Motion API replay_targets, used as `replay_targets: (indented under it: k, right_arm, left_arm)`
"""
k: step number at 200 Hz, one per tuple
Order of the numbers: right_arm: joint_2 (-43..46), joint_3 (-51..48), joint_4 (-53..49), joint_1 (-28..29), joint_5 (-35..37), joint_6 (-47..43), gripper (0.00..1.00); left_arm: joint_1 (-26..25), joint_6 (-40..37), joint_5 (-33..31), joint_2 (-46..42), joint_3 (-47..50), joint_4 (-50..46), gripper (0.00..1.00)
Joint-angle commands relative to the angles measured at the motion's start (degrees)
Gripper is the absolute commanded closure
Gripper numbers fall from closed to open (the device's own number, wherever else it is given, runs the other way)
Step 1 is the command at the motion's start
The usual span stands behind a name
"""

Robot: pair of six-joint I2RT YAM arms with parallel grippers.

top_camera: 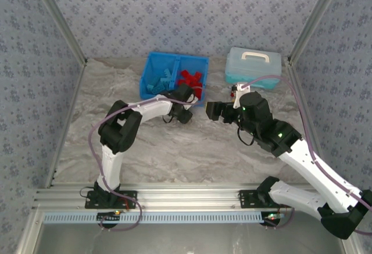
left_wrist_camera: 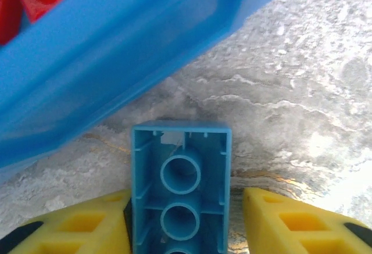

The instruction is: Sort the legos into containers by color

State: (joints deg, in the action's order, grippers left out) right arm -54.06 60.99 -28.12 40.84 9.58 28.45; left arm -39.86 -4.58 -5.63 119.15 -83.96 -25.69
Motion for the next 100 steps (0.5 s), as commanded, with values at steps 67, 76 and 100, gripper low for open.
replay_targets:
  k: [67,76,100]
  right_arm:
    - [0.85,0.54,-0.19,-0.28,0.08,1.21,0.00]
    - [0.83,0.53,-0.05,-0.26,0.08,1.17,0.00]
    - [0.67,0.52,0.46,-0.30,0.22,0.85,0.00]
  left_arm:
    - [-1.22,3.12,2.90,-15.11,8.72,3.67,0.63]
    - [-1.08,3.40,2.67,-18.27,9.52,4.29,0.63]
    - [0.61,4.60,-1.18,-24.64,9.25,4.78,0.63]
